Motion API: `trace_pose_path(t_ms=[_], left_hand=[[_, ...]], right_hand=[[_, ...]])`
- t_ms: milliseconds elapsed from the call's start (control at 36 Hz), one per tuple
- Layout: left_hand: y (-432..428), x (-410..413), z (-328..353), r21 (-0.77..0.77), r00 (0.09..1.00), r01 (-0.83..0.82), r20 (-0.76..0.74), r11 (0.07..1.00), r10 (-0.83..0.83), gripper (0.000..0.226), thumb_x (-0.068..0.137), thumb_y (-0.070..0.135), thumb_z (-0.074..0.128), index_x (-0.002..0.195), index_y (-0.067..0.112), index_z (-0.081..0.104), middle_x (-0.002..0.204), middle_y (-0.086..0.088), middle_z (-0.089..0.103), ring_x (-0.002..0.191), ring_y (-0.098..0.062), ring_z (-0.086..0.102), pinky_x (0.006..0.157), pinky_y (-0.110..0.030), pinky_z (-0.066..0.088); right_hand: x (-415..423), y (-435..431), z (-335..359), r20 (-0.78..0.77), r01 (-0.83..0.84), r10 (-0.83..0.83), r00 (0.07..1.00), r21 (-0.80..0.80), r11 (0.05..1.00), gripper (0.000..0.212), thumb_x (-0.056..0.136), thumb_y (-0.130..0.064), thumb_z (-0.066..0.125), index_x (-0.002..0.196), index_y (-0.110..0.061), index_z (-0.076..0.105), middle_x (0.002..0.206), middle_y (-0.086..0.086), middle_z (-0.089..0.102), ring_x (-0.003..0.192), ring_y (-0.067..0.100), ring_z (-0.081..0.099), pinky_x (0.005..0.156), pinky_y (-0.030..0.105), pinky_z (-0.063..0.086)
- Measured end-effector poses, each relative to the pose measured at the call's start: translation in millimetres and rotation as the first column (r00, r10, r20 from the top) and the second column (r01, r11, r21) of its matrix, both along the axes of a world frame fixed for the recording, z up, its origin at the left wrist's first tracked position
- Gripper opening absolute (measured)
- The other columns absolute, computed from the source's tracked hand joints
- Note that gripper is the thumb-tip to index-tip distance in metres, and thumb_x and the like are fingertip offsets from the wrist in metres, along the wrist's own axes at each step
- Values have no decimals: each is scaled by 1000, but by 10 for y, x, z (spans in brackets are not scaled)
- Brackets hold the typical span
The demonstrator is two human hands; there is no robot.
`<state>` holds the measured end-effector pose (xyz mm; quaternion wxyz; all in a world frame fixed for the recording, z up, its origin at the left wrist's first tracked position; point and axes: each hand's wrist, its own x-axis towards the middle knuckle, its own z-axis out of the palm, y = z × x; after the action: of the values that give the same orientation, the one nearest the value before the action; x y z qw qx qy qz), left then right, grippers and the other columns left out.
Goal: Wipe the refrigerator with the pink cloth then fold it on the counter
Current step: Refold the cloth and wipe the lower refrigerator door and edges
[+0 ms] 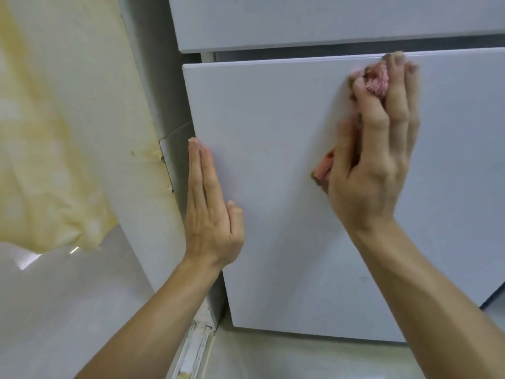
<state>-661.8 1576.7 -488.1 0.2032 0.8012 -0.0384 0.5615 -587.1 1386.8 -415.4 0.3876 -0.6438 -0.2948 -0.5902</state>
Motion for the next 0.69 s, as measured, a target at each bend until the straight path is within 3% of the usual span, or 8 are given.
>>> trace_pose_path(t_ms=[83, 250, 417, 500, 583, 639, 694], left_hand=[[61, -1, -20, 23, 999, -32, 10, 999, 32, 90, 79, -12, 44, 161, -6, 9, 171, -16, 5, 163, -27, 4, 133, -43, 9], [286, -46, -29, -5, 961, -275, 37, 961, 275, 91, 75, -2, 49, 161, -7, 19, 172, -23, 17, 162, -34, 13, 131, -51, -3], [771, -95, -93, 13, 930, -367, -19, 930, 367, 69, 104, 13, 39, 163, -8, 10, 172, -29, 8, 162, -41, 5, 132, -55, 5], [936, -86, -135, 72, 920, -385, -42, 920, 389, 68, 109, 18, 41, 164, -4, 9, 172, -28, 7, 162, -40, 5, 132, -56, 4], [973, -74, -140, 78, 924, -376, -44, 923, 380, 72, 104, 17, 43, 164, -4, 9, 172, -28, 9, 161, -42, 6, 131, -59, 5], [957, -63, -137, 66, 930, -362, -40, 930, 365, 71, 103, 17, 42, 163, -5, 11, 171, -29, 10, 161, -44, 8, 131, -61, 6], [932, -47, -146, 46, 933, -356, -31, 933, 357, 69, 103, 16, 40, 163, -7, 13, 171, -31, 12, 160, -46, 9, 131, -61, 6]], right_hand=[[-67, 207, -79, -17, 39, -40, 999, -31, 999, 54, 94, 18, 47, 147, 11, 49, 155, 39, 39, 149, 54, 33, 129, 55, 22], [-117, 481, 3, 44, 6, -1, 999, -132, 991, 59, 91, 23, 42, 148, 8, 50, 155, 34, 44, 148, 50, 39, 127, 57, 27], [-244, 842, -107, 115, -62, 122, 986, -426, 903, 61, 94, 14, 37, 151, -4, 53, 159, 19, 47, 152, 35, 40, 129, 47, 27], [-275, 884, -445, 80, -112, 204, 976, -616, 780, 63, 96, 12, 40, 156, -9, 47, 164, 15, 41, 156, 30, 32, 130, 45, 24], [-267, 807, -966, 31, -103, 210, 977, -798, 594, 77, 91, 16, 44, 162, -13, 35, 169, 10, 31, 160, 22, 23, 132, 40, 18], [-254, 677, -1250, -23, -122, 217, 976, -880, 458, 71, 97, 16, 25, 162, -11, 35, 170, 8, 29, 160, 21, 21, 132, 39, 19], [-229, 519, -1398, -56, -142, 215, 975, -902, 408, 68, 104, 11, 7, 159, -9, 42, 169, 7, 34, 159, 20, 27, 130, 39, 24]])
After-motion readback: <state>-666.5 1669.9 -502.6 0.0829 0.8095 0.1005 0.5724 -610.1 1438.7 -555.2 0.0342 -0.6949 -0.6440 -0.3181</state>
